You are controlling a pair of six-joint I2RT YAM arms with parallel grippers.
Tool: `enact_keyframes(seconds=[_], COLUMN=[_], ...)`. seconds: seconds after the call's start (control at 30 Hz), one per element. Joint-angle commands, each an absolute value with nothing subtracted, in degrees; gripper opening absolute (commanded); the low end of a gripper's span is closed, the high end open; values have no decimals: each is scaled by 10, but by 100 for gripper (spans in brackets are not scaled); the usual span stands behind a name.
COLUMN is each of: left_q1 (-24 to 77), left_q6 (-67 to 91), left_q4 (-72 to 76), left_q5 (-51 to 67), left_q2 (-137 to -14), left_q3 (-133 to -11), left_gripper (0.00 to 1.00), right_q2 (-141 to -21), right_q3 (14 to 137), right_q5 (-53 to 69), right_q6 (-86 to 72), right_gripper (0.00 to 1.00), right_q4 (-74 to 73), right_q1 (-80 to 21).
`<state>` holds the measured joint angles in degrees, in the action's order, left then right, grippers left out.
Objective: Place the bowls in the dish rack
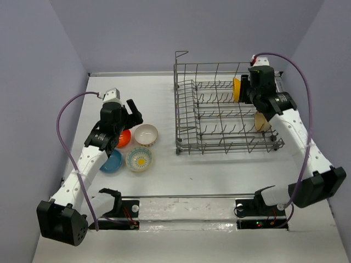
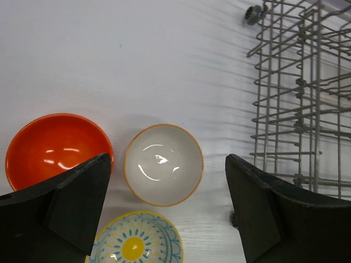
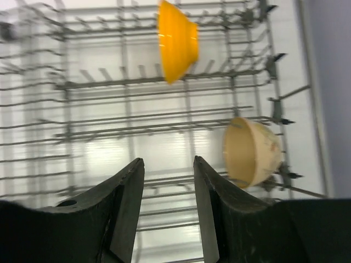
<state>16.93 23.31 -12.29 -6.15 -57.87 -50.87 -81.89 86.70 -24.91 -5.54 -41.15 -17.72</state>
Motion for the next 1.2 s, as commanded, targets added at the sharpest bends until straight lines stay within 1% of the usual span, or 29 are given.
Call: enact_keyframes(seconds=[0.0, 0.03, 0.1, 0.13, 0.3, 0.4, 0.67, 0.83, 1.03, 1.07, 1.17], left_q1=[121, 114, 111, 109, 108, 108, 86, 38, 4, -18, -26], left_q6=[293, 308, 326, 333, 358, 367, 419, 423, 423, 422, 411], left_q4=[-120, -120, -121, -120, -141, -155, -185, -183, -185, -185, -175], left_q5=[-62, -69, -89, -97, -80, -85, -178, -156, -143, -140, -120], left_q2=[-580, -578, -568, -563, -572, -577, -570, -578, -583, -583, -578], left_q3=[-470, -465, -450, -445, -435, -431, -423, -410, -388, -385, -383], left_gripper=[93, 93, 93, 93, 90, 90, 90, 91, 91, 91, 89], right_q2=[-723, -707, -666, -654, -607, -595, -567, -551, -540, -540, -541], right_q3=[840, 828, 794, 783, 723, 701, 677, 674, 666, 664, 661], right_q5=[-70, -25, 7, 42, 120, 125, 138, 149, 150, 150, 149], right_q6=[-165, -170, -191, -199, -218, -210, -202, -203, -200, -200, -200], right_gripper=[48, 48, 50, 50, 50, 50, 51, 52, 53, 53, 53], right_q4=[-409, -403, -384, -379, -352, -349, -342, -341, -342, -341, -338], right_q1=[-181, -181, -181, -181, -181, -181, -181, -181, -181, -181, -181])
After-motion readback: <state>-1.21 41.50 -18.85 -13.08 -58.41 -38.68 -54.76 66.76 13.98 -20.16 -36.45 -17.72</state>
